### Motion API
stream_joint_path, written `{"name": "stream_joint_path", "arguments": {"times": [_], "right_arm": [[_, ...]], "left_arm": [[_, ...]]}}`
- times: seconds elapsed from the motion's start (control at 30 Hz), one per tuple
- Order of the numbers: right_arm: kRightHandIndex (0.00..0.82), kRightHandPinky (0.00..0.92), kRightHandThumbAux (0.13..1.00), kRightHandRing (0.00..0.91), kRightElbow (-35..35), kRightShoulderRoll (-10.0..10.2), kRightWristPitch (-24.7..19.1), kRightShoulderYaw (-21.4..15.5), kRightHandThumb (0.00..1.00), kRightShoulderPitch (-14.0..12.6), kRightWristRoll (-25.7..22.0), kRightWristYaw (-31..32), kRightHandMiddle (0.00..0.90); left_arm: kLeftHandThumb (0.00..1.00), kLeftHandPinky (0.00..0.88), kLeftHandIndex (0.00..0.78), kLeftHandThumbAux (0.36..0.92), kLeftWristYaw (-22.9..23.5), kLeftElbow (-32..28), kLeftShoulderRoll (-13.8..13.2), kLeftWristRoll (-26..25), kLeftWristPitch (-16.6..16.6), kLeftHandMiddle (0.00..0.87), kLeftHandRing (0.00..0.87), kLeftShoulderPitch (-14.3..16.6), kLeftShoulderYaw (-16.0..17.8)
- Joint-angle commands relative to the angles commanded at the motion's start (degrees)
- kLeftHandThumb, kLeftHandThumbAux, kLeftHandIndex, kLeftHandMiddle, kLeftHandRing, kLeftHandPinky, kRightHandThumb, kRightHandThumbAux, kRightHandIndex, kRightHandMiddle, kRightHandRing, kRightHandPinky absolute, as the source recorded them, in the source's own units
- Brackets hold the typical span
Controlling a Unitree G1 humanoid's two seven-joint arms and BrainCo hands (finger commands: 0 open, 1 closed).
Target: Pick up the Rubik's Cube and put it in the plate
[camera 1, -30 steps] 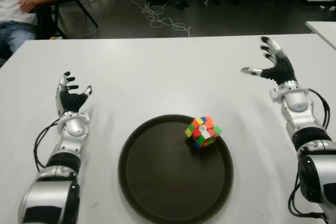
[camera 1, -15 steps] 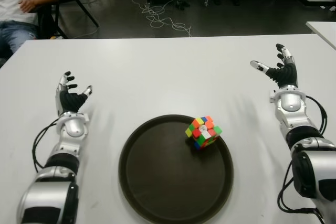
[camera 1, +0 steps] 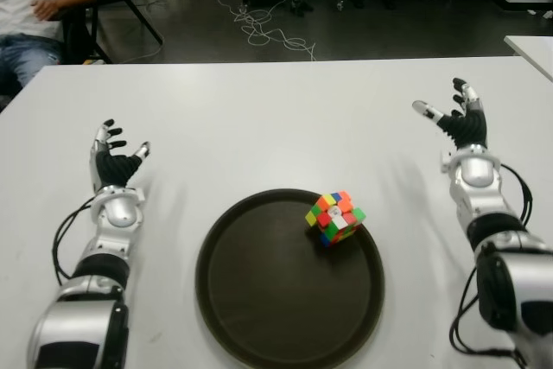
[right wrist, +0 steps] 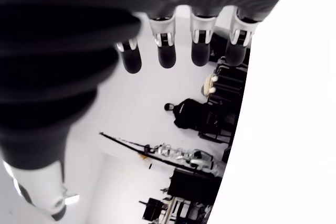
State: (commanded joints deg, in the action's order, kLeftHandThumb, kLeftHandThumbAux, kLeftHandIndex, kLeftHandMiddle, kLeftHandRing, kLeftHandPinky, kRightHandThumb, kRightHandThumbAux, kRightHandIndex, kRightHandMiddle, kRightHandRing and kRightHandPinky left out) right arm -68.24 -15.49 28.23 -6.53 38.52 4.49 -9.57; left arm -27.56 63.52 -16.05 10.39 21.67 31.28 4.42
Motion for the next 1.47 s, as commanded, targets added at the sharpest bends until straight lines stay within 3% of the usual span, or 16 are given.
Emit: {"name": "stream_joint_path", "arguments": {"times": [0.47, 0.97, 1.13, 1.47], "right_arm": [[0.002, 0.0, 0.744, 0.0, -1.84, 0.28, 2.35, 1.03, 0.0, 1.23, 2.18, -1.77, 0.0], [0.005, 0.0, 0.687, 0.0, -3.37, -0.56, 4.36, 3.82, 0.0, 1.55, 6.42, -6.32, 0.0], [0.004, 0.0, 0.675, 0.0, -3.87, -0.93, 4.53, 4.61, 0.0, 1.65, 7.5, -7.77, 0.0], [0.011, 0.0, 0.653, 0.0, -4.56, -0.92, 5.19, 4.91, 0.0, 1.8, 7.98, -8.93, 0.0]], "left_arm": [[0.176, 0.324, 0.131, 0.759, 0.79, 0.19, -0.6, 0.13, -0.76, 0.209, 0.248, 0.34, -0.02], [0.179, 0.352, 0.131, 0.762, 1.93, 0.13, -0.4, -0.85, -0.29, 0.251, 0.297, 0.23, 0.72], [0.198, 0.312, 0.133, 0.766, 1.87, 0.27, -0.4, -0.93, 0.28, 0.22, 0.251, 0.15, 0.84], [0.184, 0.371, 0.128, 0.773, 1.9, 0.24, -0.33, -0.81, 0.38, 0.238, 0.289, 0.13, 0.88]]}}
